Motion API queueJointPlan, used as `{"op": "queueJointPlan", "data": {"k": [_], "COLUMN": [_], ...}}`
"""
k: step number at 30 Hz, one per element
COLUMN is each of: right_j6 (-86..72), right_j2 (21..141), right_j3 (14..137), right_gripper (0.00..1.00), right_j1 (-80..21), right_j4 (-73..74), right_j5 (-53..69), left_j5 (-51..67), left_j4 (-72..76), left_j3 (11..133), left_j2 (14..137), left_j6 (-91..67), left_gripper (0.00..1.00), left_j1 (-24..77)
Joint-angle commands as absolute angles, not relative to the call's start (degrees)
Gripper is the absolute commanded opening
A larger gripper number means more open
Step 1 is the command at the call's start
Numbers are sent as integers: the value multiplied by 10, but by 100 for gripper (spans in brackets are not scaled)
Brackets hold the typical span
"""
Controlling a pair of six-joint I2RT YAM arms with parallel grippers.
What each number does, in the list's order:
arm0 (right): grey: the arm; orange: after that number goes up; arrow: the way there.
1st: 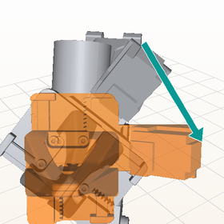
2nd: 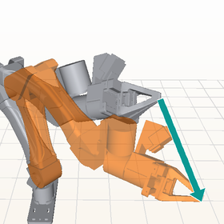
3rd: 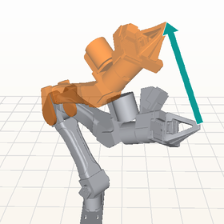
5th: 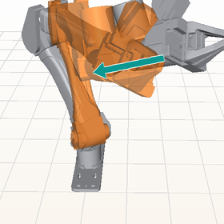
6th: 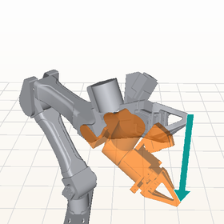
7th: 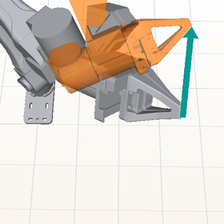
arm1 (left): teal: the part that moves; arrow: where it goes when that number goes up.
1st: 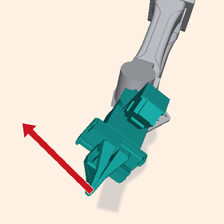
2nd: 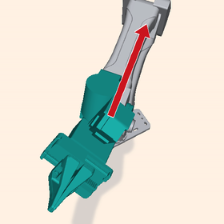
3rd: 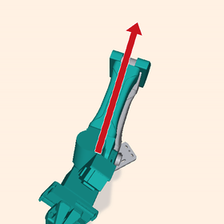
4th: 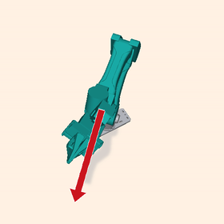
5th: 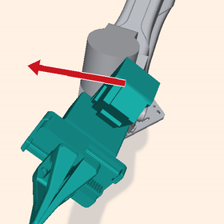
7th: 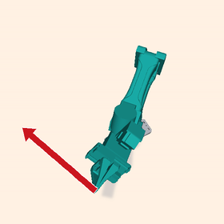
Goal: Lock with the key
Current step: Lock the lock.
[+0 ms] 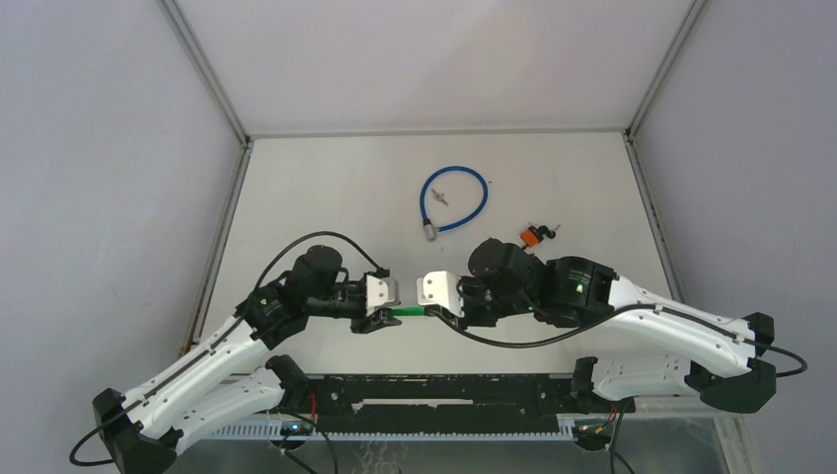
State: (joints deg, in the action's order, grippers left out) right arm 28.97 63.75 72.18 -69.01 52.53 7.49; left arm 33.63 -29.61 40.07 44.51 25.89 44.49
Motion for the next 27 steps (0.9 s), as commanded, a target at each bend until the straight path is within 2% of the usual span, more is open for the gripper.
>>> {"op": "queueJointPlan", "data": {"k": [1,11,15,18,19,24,27], "right_j6": [279,277,276,276,275,274,275], "right_j2": [614,612,612,611,610,608,607], "right_j3": [755,753,752,752,753,752,753], "right_gripper": [0,0,0,0,0,0,0], "right_j1": [-682,-674,-674,-675,-674,-673,-673], "right_j4": [483,484,482,481,481,482,481], "right_j5": [84,89,90,90,91,93,93], "left_j5": [344,332,337,345,347,340,340], "left_j4": [-276,-272,-269,-270,-270,-270,-270], "left_j3": [397,387,386,388,389,389,386], "left_j2": [443,408,411,419,422,426,427], "left_j6": [249,237,233,232,232,228,227], "left_gripper": [47,48,43,33,32,42,44], "left_j1": [441,424,423,422,422,421,421]}}
